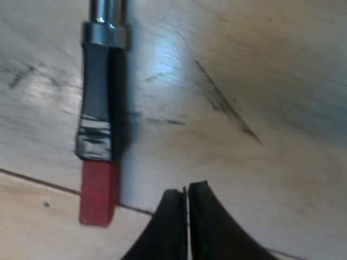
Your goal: Put the handle in the coffee machine
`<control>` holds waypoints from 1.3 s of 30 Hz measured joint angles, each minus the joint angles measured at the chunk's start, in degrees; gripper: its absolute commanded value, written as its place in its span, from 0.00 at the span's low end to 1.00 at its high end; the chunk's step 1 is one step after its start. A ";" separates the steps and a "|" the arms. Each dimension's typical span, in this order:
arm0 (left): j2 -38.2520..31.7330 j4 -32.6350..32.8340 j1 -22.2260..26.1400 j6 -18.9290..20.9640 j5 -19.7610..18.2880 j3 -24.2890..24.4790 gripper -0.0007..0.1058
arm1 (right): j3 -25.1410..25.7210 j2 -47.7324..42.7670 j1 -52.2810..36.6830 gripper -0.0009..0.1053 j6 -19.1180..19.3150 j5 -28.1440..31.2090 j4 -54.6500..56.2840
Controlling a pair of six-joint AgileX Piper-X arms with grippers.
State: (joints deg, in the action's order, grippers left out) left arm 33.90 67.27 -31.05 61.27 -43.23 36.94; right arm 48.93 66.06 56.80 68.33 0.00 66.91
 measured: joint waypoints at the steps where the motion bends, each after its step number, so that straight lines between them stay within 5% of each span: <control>1: 0.28 -0.34 0.00 0.00 0.00 -0.06 0.81 | 0.00 0.34 0.00 0.01 -0.22 0.57 -0.96; 8: 0.56 -3.60 0.00 0.00 0.00 -0.03 0.81 | -0.69 2.41 0.00 0.01 -6.57 1.15 -4.18; 14: 0.56 -4.62 0.00 0.00 0.00 -0.03 0.81 | -6.26 3.82 0.00 0.01 -9.72 1.15 -6.97; 33: 0.56 -6.59 0.00 1.23 0.00 -1.66 0.81 | -12.89 3.96 0.00 0.01 -10.39 0.00 -16.68; 39: 0.56 -6.59 0.00 1.23 0.00 -1.66 0.81 | -13.21 9.69 0.00 0.01 -10.84 -4.46 -19.98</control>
State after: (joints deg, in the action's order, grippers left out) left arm 34.46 60.68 -31.05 62.49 -43.23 35.28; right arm 35.71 75.76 56.80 57.49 -4.46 46.93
